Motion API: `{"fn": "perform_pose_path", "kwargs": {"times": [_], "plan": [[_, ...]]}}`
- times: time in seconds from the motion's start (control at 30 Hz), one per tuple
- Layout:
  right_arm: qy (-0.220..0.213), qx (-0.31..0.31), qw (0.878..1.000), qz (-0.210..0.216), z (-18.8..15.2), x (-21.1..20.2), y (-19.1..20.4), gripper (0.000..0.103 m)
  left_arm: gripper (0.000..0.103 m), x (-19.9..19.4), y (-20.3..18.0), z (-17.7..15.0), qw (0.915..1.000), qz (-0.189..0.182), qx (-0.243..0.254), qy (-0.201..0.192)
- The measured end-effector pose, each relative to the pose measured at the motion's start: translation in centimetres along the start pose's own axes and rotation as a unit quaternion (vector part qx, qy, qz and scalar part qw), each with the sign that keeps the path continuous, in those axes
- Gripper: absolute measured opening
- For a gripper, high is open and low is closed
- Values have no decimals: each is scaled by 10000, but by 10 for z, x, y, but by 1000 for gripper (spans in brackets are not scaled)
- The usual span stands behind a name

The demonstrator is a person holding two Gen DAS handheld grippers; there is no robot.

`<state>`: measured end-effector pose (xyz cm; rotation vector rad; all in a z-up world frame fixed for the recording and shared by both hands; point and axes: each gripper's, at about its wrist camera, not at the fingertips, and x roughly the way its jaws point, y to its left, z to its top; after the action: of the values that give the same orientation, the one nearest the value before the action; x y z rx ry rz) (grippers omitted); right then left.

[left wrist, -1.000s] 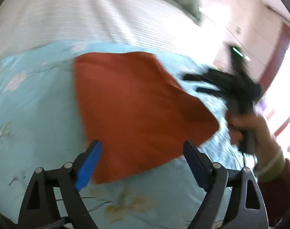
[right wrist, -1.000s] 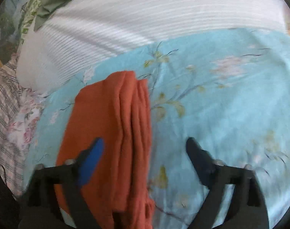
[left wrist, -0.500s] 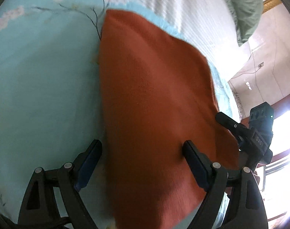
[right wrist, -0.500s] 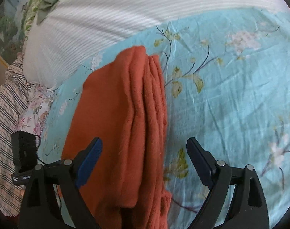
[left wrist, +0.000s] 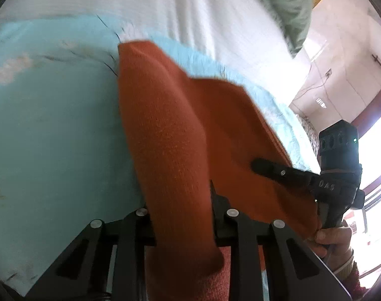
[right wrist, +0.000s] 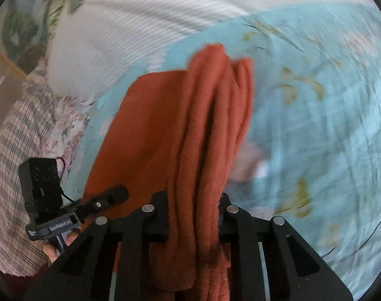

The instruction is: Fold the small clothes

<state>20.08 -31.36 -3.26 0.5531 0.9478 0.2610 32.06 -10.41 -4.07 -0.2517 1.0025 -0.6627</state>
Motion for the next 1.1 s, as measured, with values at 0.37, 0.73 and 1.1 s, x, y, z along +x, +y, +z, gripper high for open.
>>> {"fn": "perform_pose_path", "kwargs": {"times": [0.37, 0.73, 1.1], "plan": [[119, -924, 9941, 561, -32, 51, 130, 23, 25, -135, 63, -42, 9946, 838, -221, -576], [665, -1048, 9912, 454, -65, 110, 158, 27, 32, -151, 144, -98, 9889, 1010, -1008, -406], [614, -617, 9960, 192, -76, 81, 140, 58, 49, -202, 105, -141, 9812, 1762, -328, -720]]}}
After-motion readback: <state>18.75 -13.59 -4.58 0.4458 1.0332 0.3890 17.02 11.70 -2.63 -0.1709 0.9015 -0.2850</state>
